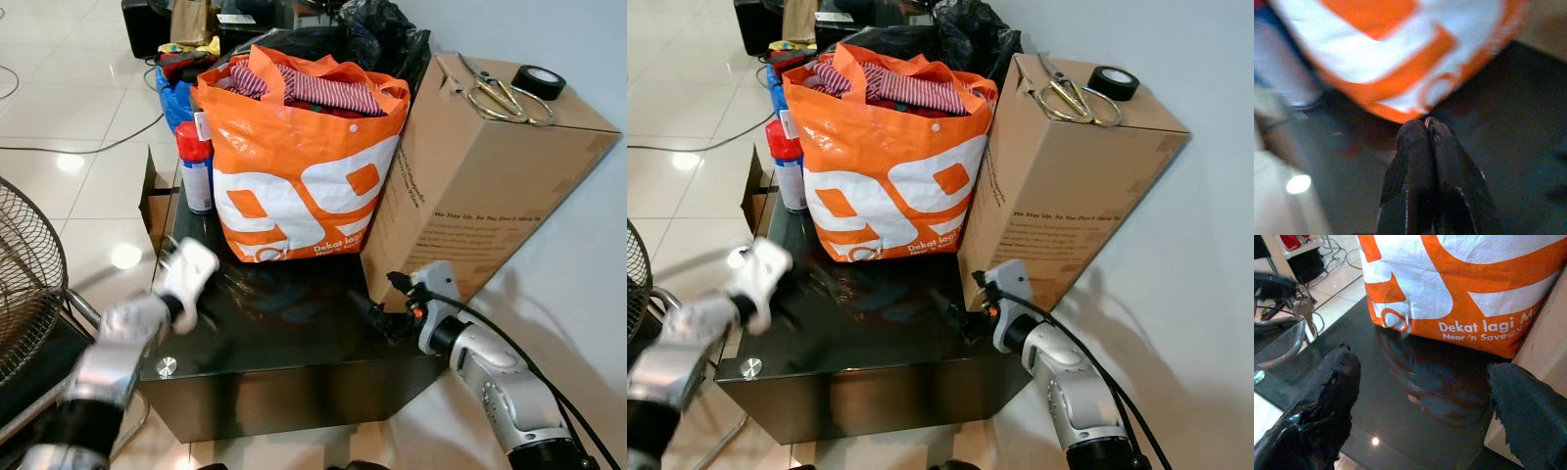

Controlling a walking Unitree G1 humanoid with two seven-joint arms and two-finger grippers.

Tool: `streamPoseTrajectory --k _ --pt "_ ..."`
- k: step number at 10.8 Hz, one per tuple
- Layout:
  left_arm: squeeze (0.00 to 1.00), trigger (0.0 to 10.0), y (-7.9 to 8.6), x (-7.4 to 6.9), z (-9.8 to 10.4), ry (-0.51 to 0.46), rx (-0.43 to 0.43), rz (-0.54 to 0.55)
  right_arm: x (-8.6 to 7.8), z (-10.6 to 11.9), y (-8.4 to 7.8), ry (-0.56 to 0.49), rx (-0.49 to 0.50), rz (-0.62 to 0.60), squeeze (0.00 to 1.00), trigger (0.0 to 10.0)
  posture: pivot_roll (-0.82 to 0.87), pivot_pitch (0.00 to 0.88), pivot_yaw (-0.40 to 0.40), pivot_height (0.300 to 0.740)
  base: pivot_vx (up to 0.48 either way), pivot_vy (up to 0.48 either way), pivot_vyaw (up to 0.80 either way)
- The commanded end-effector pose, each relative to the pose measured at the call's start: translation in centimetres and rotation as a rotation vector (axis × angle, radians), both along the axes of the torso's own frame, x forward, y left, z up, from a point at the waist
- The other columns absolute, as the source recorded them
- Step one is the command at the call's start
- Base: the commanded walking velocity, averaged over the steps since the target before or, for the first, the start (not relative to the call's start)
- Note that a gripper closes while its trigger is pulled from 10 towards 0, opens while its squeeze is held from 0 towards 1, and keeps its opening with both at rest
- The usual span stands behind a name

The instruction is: Hang keys on a hook

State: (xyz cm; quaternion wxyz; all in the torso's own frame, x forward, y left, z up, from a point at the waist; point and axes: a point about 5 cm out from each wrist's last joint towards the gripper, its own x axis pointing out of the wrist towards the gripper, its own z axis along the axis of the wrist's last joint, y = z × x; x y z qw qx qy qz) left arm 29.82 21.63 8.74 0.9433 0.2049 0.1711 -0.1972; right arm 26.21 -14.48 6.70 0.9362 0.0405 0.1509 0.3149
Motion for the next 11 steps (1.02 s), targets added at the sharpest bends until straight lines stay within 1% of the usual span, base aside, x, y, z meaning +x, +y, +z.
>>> streamPoseTrajectory --k 1,2,3,4,6,10,11 --pt "0.00 0.0 -0.2 0.6 1.0 -0.060 0.047 0.061 -0.1 0.3 -0.7 -0.006 0.009 -0.020 0.00 10.0 -0.06 0.000 -0.091 0.740 0.000 0.000 0.00" --pt "0.00 0.0 -0.1 0.8 1.6 -0.100 0.086 0.130 -0.2 0.2 -0.7 -0.004 0.014 -0.023 0.00 10.0 -0.05 0.000 -0.091 0.740 0.000 0.000 0.00" --pt "0.00 0.0 -0.6 1.0 1.7 -0.145 0.152 0.182 -0.3 0.3 -0.7 0.001 0.033 -0.025 0.00 10.0 -0.05 0.000 -0.091 0.740 0.000 0.000 0.00" --pt "0.00 0.0 -0.8 1.1 1.7 -0.157 0.178 0.187 -0.3 0.3 -0.7 0.002 0.037 -0.023 0.00 10.0 -0.05 0.000 -0.091 0.740 0.000 0.000 0.00" --pt "0.00 0.0 -1.0 1.2 1.7 -0.186 0.274 0.204 -0.3 0.4 -0.7 0.000 0.045 -0.017 0.00 10.0 -0.06 0.000 -0.091 0.740 0.000 0.000 0.00" --pt "0.00 0.0 -1.3 1.2 1.7 -0.232 0.384 0.183 -0.6 0.3 -0.7 0.005 0.051 -0.010 0.00 10.0 -0.06 0.000 -0.093 0.740 0.000 0.000 0.00" --pt "0.00 0.0 -1.3 1.2 1.7 -0.236 0.356 0.193 -0.6 0.3 -0.7 0.005 0.051 -0.011 0.00 10.0 -0.06 0.000 -0.093 0.740 0.000 0.000 0.00"
